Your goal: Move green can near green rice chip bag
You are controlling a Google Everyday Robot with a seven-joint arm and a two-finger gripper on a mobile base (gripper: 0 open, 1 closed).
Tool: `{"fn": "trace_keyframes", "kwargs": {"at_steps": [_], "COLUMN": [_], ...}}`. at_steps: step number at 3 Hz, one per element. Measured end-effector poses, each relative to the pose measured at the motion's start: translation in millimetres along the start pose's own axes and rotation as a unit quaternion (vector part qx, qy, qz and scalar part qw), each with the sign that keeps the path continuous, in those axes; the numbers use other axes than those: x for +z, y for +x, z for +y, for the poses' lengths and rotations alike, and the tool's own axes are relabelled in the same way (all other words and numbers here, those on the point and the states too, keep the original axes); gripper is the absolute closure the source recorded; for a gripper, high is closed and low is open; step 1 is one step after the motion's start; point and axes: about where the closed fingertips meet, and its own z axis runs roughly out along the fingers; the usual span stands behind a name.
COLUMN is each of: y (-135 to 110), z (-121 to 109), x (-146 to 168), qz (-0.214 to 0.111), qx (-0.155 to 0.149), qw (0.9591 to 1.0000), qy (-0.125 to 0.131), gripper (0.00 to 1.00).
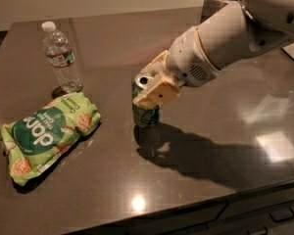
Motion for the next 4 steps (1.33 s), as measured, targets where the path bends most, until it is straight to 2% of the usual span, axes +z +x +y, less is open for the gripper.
{"fn": "trace_keyframes", "kwargs": {"at_steps": [2,3,4], "y": [-40.7,-53.0,-52.1], "z": [32.5,53.5,66.6], "x": [10.8,27.4,46.4], "qz": [-0.033,-0.037,-0.029], "qx": [-0.043,-0.064,-0.072], "qw": [0.9982,0.9959,0.9944], "qy": [-0.027,-0.053,-0.072], "gripper": [1.0,1.0,1.0]}}
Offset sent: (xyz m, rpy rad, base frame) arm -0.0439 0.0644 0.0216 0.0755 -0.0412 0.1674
